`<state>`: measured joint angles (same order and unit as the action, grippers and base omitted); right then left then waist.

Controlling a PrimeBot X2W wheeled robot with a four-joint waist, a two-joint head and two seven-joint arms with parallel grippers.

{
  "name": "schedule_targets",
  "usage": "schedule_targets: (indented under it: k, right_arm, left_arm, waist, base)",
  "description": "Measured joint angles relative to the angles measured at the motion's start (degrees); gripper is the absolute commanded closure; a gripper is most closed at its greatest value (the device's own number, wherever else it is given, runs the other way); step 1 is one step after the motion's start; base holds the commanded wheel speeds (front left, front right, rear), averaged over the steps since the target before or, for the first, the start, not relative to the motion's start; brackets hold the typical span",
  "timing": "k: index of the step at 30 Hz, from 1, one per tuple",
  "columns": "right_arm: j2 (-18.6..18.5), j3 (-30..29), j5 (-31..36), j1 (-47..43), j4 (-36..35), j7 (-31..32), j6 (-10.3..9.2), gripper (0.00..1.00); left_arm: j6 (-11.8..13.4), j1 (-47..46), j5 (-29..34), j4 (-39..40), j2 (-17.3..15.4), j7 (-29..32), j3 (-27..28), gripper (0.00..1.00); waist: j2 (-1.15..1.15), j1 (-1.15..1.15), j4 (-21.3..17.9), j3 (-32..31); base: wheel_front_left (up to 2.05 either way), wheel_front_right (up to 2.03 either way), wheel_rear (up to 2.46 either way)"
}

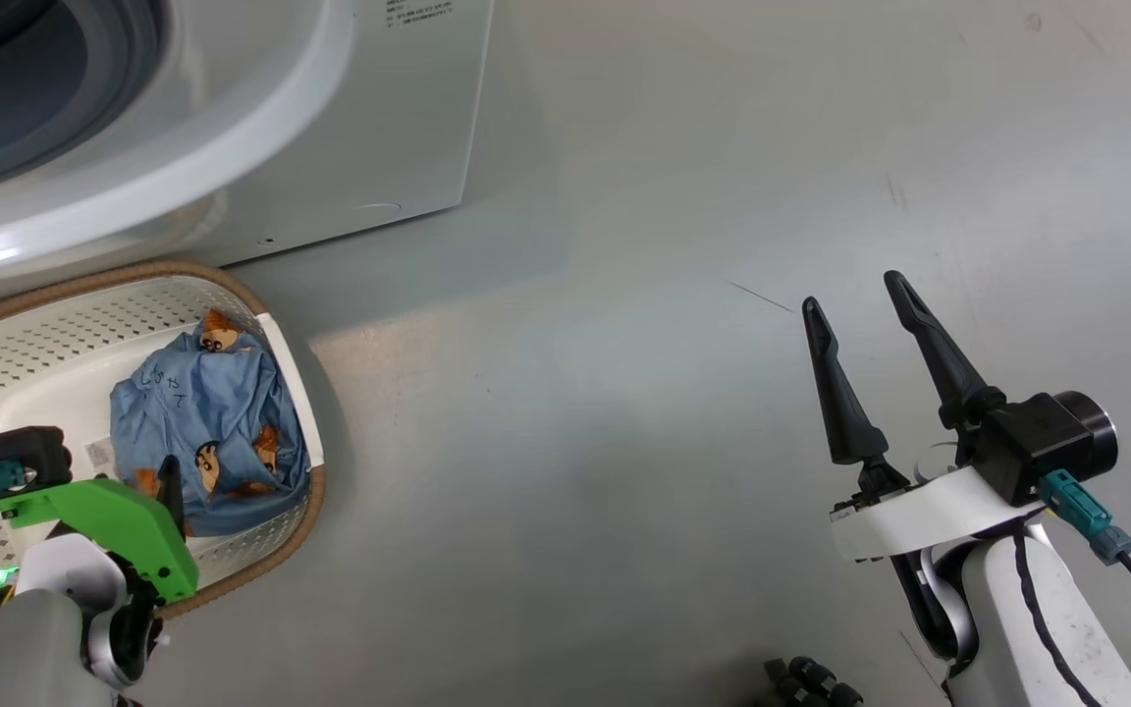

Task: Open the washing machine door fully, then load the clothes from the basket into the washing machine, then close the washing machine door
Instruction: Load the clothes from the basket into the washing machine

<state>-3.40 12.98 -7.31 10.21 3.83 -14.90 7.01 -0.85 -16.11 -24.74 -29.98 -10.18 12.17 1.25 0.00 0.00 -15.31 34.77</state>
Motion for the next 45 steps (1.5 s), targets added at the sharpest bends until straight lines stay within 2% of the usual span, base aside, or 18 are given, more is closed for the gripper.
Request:
schedule_targets:
  k: [9, 22, 45]
  right_arm:
    - [0.07, -0.24, 0.58, 0.18, -0.09, 0.0, 0.0, 0.0]
    - [0.19, -1.6, 1.33, 0.24, -1.13, 0.0, 0.0, 0.0]
    - [-0.08, -5.37, 2.91, -0.13, -4.15, 0.0, -0.04, 0.0]
  left_arm:
    - [-0.13, -3.44, -1.15, -6.61, 0.04, 2.43, 0.16, 0.0]
    - [-0.14, -11.78, -1.55, -10.62, -0.26, 3.57, 0.24, 0.0]
    - [-1.25, -22.36, -0.99, -16.81, -0.64, 1.42, -1.42, 0.0]
  waist:
    - [0.0, 0.0, -0.38, 2.58]
    - [0.0, 0.0, -0.68, 7.7]
    - [0.0, 0.0, 0.67, 16.42]
  base:
    - [0.0, 0.0, 0.0]
    - [0.0, 0.0, 0.0]
    - [0.0, 0.0, 0.0]
